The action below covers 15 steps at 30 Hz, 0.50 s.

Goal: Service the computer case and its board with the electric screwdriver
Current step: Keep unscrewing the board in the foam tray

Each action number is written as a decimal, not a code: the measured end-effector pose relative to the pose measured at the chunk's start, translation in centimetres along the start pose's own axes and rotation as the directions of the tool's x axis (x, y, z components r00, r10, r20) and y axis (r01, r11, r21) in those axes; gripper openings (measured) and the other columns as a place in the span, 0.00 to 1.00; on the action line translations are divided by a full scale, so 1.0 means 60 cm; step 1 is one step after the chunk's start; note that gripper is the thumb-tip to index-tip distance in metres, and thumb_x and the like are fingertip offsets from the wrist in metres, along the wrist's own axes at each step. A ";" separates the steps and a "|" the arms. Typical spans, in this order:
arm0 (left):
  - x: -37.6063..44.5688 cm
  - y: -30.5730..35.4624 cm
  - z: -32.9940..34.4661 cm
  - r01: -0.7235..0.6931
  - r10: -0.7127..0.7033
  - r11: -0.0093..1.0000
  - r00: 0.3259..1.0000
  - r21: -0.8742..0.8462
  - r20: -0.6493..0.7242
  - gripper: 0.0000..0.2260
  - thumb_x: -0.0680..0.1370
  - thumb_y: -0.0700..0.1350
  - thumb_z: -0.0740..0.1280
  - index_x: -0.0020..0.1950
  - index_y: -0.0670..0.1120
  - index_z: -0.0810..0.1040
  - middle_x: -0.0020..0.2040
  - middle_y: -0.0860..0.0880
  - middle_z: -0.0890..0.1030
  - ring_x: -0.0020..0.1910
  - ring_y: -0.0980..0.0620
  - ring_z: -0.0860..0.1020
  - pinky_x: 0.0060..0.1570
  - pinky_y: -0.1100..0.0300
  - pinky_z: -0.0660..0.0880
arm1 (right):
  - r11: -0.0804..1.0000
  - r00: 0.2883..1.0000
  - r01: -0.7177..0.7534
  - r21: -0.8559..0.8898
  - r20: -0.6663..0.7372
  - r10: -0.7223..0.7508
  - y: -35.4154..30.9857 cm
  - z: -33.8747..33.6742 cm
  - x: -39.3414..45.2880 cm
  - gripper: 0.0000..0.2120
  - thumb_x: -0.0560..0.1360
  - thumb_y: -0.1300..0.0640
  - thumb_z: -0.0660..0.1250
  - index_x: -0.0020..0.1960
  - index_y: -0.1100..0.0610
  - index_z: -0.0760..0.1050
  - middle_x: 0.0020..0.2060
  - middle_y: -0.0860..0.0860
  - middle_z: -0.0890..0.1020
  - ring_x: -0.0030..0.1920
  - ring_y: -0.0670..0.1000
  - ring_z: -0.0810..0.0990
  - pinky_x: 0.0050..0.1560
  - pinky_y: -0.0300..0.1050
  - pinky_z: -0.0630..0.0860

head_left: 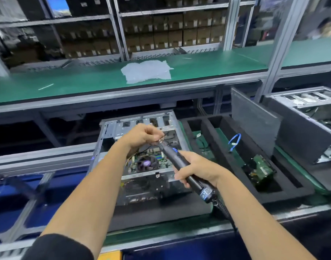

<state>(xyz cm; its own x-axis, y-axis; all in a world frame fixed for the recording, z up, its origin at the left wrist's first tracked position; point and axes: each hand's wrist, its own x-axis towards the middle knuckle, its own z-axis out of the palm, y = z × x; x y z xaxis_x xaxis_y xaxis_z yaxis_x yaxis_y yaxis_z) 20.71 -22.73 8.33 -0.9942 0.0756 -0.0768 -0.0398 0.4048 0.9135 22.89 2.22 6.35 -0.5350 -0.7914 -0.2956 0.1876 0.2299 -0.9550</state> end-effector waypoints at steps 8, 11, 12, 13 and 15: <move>-0.104 -0.079 -0.056 0.104 -0.087 0.965 0.993 -0.241 0.079 0.09 0.77 0.34 0.66 0.56 0.42 0.78 0.44 0.46 0.83 0.44 0.54 0.82 0.45 0.64 0.78 | 0.996 0.995 0.008 0.085 -0.097 0.000 0.024 0.166 0.015 0.41 0.70 0.69 0.72 0.76 0.54 0.56 0.39 0.54 0.80 0.31 0.52 0.76 0.30 0.45 0.74; -0.127 -0.098 -0.066 0.069 -0.073 0.988 0.997 -0.139 -0.024 0.08 0.80 0.45 0.64 0.55 0.45 0.79 0.48 0.46 0.84 0.47 0.52 0.82 0.46 0.63 0.78 | 0.995 0.990 0.023 0.093 -0.140 -0.010 0.040 0.197 0.014 0.42 0.69 0.69 0.72 0.76 0.55 0.55 0.37 0.52 0.80 0.30 0.52 0.76 0.31 0.45 0.75; -0.135 -0.103 -0.068 0.074 -0.085 0.990 0.993 -0.123 -0.085 0.09 0.81 0.47 0.62 0.54 0.45 0.80 0.47 0.47 0.84 0.45 0.54 0.82 0.44 0.64 0.77 | 0.993 0.989 0.019 0.114 -0.147 -0.002 0.045 0.205 0.014 0.42 0.70 0.70 0.72 0.76 0.51 0.55 0.37 0.51 0.80 0.30 0.52 0.75 0.31 0.45 0.75; -0.142 -0.107 -0.070 0.087 -0.099 0.992 0.983 -0.088 -0.154 0.11 0.81 0.48 0.61 0.52 0.45 0.80 0.45 0.48 0.84 0.43 0.57 0.81 0.42 0.65 0.76 | 0.991 0.988 0.019 0.132 -0.152 0.002 0.048 0.213 0.012 0.40 0.71 0.71 0.71 0.74 0.48 0.57 0.37 0.52 0.80 0.30 0.53 0.75 0.31 0.45 0.75; -0.151 -0.116 -0.072 0.108 -0.084 0.990 0.966 0.086 -0.244 0.12 0.81 0.49 0.60 0.46 0.46 0.82 0.41 0.51 0.84 0.36 0.60 0.79 0.37 0.67 0.73 | 0.993 0.989 0.036 0.109 -0.147 -0.020 0.055 0.226 0.009 0.29 0.69 0.70 0.72 0.64 0.51 0.67 0.37 0.52 0.79 0.29 0.53 0.75 0.30 0.46 0.75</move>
<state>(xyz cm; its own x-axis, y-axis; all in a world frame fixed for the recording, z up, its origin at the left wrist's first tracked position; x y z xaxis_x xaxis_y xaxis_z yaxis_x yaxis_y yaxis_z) 29.59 -30.17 4.42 -0.9815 -0.1838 -0.0538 -0.1384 0.4870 0.8624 34.40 -5.15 3.37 -0.6542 -0.7037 -0.2770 0.2570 0.1377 -0.9566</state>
